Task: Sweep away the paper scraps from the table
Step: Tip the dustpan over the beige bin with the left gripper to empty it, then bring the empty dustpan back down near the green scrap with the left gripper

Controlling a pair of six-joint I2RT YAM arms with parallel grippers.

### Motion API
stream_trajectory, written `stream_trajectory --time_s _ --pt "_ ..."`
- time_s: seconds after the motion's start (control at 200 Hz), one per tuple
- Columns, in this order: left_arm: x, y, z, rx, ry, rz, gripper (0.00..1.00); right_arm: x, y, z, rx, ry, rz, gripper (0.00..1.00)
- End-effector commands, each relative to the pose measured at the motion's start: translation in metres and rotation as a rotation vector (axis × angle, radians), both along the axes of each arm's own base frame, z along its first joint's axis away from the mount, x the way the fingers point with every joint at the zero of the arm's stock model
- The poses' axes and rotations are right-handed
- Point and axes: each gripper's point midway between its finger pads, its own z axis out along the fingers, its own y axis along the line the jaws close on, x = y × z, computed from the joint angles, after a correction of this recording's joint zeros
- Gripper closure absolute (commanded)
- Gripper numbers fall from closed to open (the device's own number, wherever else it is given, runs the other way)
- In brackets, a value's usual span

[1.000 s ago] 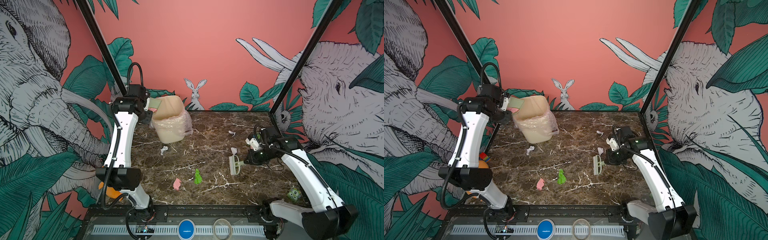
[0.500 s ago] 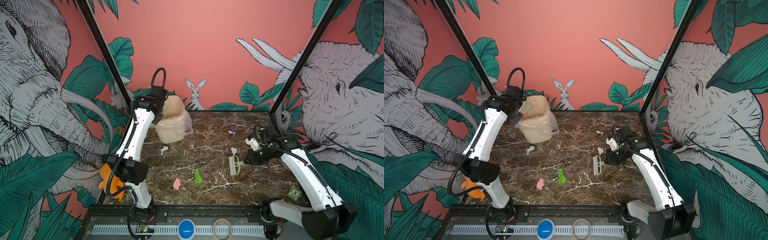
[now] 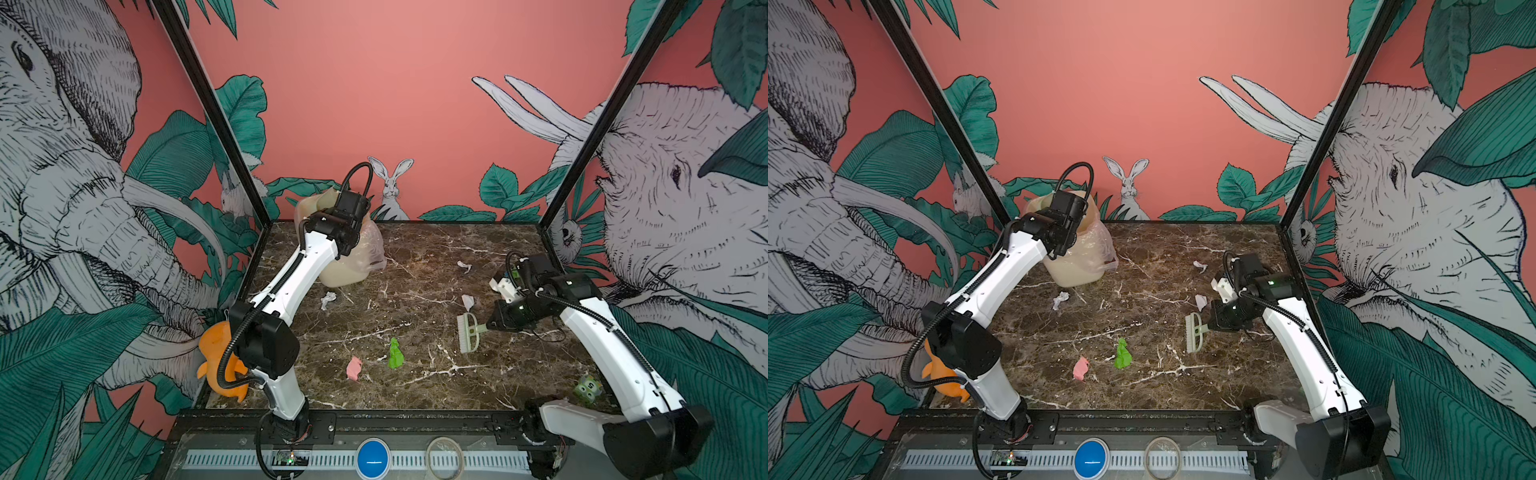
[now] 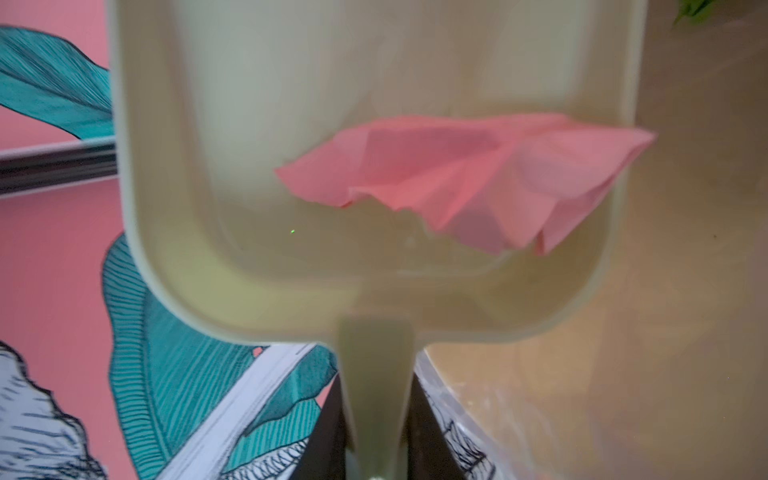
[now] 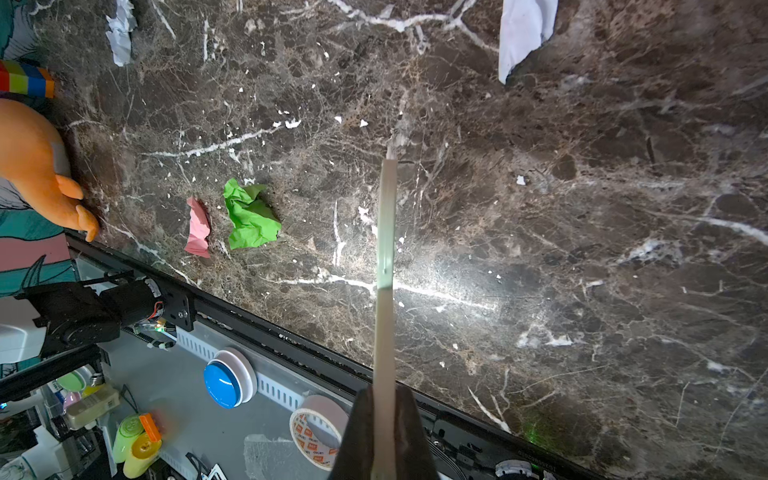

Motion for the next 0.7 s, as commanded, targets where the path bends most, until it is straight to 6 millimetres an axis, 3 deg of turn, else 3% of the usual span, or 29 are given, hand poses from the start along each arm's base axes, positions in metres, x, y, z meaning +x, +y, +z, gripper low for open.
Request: stream_trajectory --time_s 0.0,0.2,0.405,0.57,0.695 --pt "-0.004 0.011 0.054 0.104 -0.133 0.007 0.98 -0.002 0.002 0.002 0.021 -0.018 0.009 1.00" --pt "-0.003 0.010 0.055 0.233 -0.127 -0.023 0.97 -0.001 0.002 0.000 0.023 -0.017 0.013 1.00" --pt "-0.004 0.011 0.057 0.232 -0.136 -0.026 0.96 0.000 0.003 -0.001 0.026 -0.016 0.017 1.00" --pt "-0.005 0.010 0.064 0.180 -0.183 -0.014 0.96 -0.001 0.003 -0.002 0.025 -0.014 0.015 1.00" --pt "-0.012 0.010 0.076 0.045 -0.246 0.003 0.95 0.000 0.006 0.000 0.046 -0.017 0.016 1.00"
